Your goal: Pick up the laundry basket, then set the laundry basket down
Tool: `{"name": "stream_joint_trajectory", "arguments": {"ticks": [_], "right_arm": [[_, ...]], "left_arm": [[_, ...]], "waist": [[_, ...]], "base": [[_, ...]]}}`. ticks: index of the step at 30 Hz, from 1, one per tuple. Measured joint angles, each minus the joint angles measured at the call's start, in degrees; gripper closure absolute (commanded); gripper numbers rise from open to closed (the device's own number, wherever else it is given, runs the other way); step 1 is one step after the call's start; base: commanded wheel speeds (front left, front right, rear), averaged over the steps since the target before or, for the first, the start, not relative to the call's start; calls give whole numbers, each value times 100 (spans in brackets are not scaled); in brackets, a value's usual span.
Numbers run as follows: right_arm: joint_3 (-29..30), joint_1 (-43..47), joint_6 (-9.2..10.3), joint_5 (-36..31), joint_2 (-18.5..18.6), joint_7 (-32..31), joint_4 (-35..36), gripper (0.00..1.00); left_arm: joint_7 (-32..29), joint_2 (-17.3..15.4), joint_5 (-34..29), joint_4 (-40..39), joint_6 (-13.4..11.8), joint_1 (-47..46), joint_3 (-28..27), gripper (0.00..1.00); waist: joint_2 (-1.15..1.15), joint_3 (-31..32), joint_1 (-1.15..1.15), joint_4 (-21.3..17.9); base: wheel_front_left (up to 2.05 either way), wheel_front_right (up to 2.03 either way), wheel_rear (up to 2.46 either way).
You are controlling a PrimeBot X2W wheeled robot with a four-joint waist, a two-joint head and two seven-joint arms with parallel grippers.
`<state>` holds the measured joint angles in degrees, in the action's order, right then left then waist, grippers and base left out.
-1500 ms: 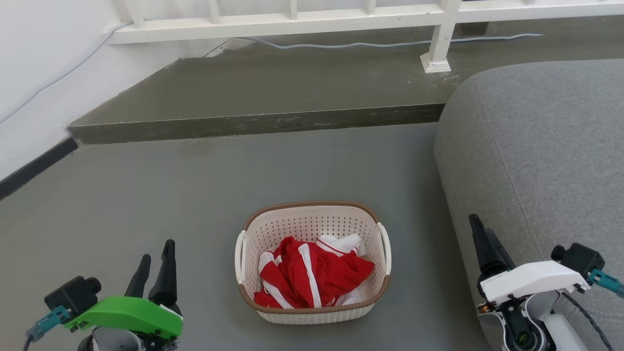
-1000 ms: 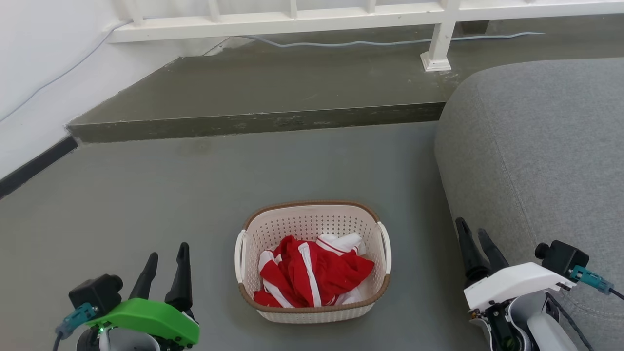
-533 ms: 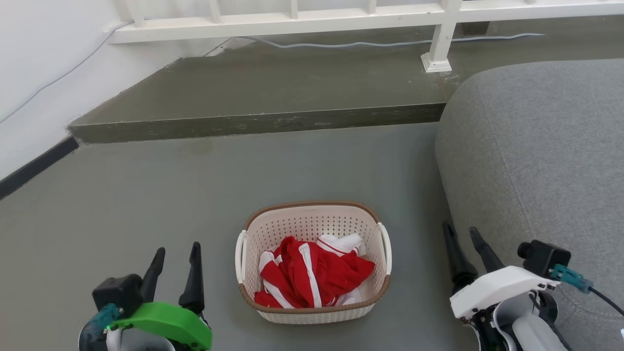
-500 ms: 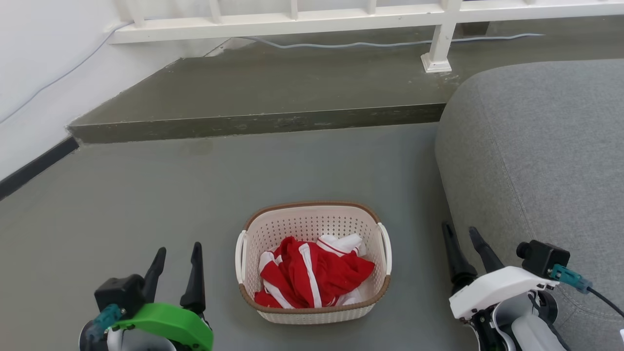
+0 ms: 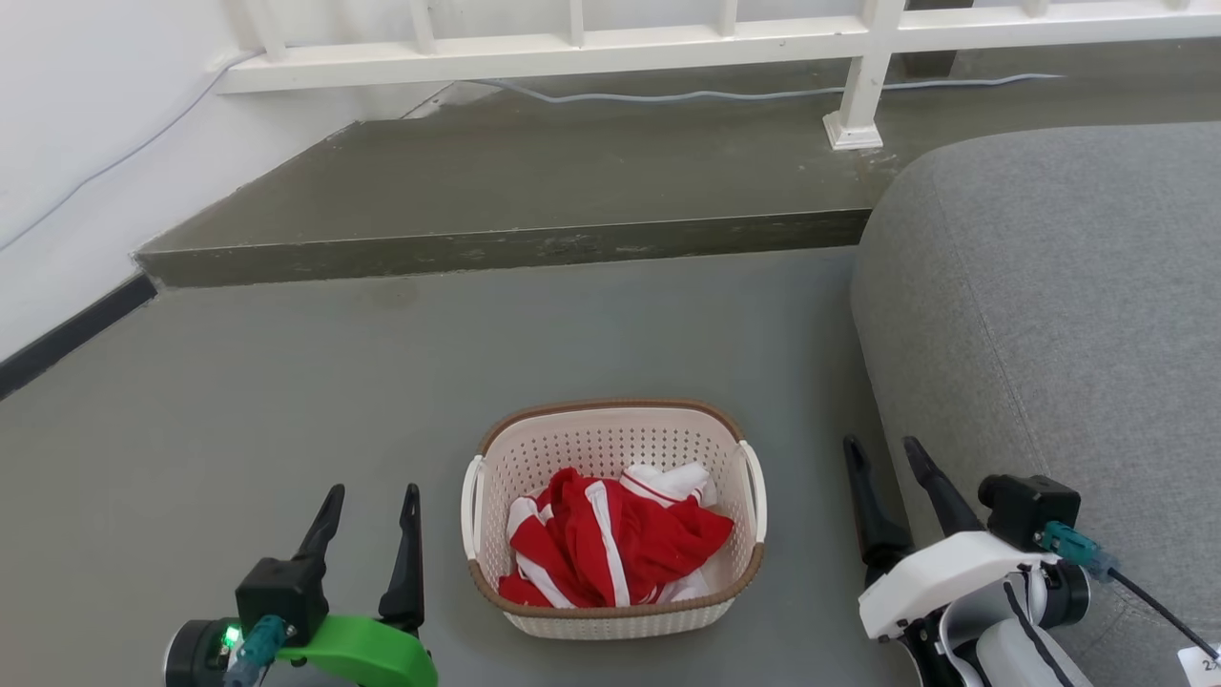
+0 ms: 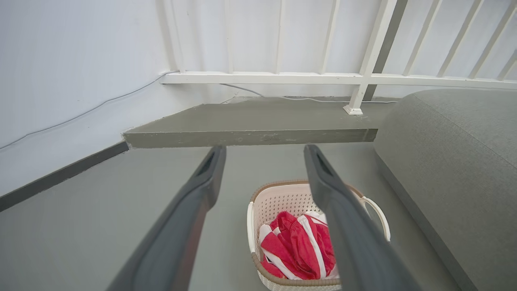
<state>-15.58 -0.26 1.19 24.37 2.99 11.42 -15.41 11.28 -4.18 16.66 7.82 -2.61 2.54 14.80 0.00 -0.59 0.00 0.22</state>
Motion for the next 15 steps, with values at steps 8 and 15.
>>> {"name": "stream_joint_trajectory", "arguments": {"ticks": [8, 15], "right_arm": [[-109, 1, 101, -509, 0, 123, 40, 0], [-187, 2, 153, -994, 0, 229, 89, 0]], "left_arm": [[147, 0, -455, -104, -92, 45, 40, 0], [268, 4, -776, -152, -152, 149, 63, 0]], "waist": [[0, 12, 0, -2], [0, 5, 0, -1]], "base": [[0, 0, 0], [0, 0, 0]]}}
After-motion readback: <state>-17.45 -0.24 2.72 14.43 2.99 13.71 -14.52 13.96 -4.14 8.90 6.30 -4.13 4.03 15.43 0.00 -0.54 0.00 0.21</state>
